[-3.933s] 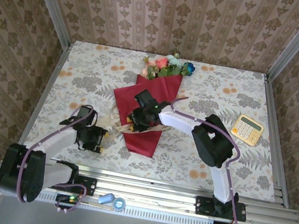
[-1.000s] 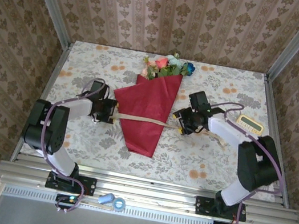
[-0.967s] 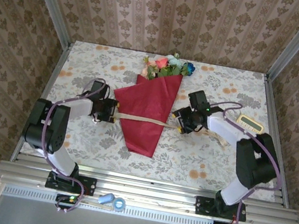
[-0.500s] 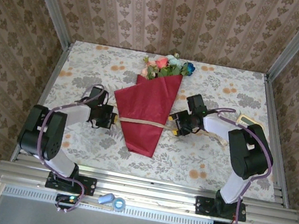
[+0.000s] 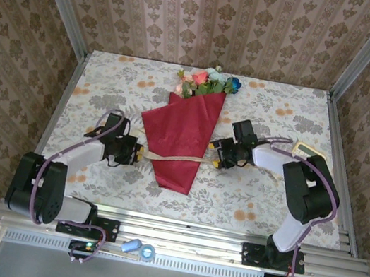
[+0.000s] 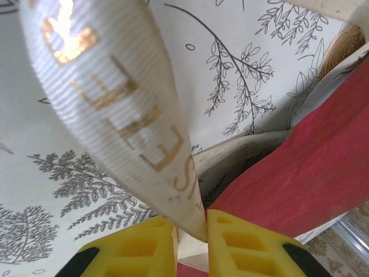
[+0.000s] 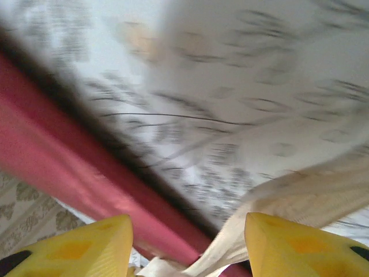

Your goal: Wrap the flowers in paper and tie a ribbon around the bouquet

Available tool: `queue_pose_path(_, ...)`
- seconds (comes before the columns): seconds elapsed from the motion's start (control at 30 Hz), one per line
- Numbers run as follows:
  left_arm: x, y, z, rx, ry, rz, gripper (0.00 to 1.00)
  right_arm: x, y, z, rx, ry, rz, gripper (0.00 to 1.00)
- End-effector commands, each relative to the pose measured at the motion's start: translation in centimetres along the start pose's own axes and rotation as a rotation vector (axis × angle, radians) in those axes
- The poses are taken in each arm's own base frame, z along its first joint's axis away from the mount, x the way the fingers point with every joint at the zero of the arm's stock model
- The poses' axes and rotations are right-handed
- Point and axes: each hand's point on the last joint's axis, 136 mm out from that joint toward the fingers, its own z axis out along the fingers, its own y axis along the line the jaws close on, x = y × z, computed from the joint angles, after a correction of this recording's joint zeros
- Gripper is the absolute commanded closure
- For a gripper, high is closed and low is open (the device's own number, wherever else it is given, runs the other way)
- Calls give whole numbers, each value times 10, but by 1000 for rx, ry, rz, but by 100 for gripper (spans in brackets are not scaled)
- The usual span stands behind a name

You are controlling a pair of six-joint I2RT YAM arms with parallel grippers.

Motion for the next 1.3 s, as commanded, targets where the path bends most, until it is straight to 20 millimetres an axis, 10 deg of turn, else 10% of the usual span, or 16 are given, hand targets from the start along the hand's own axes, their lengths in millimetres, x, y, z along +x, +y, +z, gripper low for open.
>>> queue_pose_path(0.0,5,-8,2,-5,4,-16,81,5,-3,-8,-33,-26,118,44)
queue_pose_path(0.37,15,2,1,-40,-30,-88,46,13,-19,-15,9,-80,240,50)
queue_pose_path(0.7,11,7,24,-6,-32,-244,41,12,-56,-5,81,-59,268,53)
queue_pose_path(0.87,6,10,35,-23,-46,-254,53,9,-60,-4,70,-69,276,53)
queue_pose_path(1.03,2,17,39,7,-55,-253,100,10,-61,-2,71,-55,274,56)
queue_pose_path(1.27,35,33,4,-47,15,-31,100,10,-81,-6,132,-41,258,70)
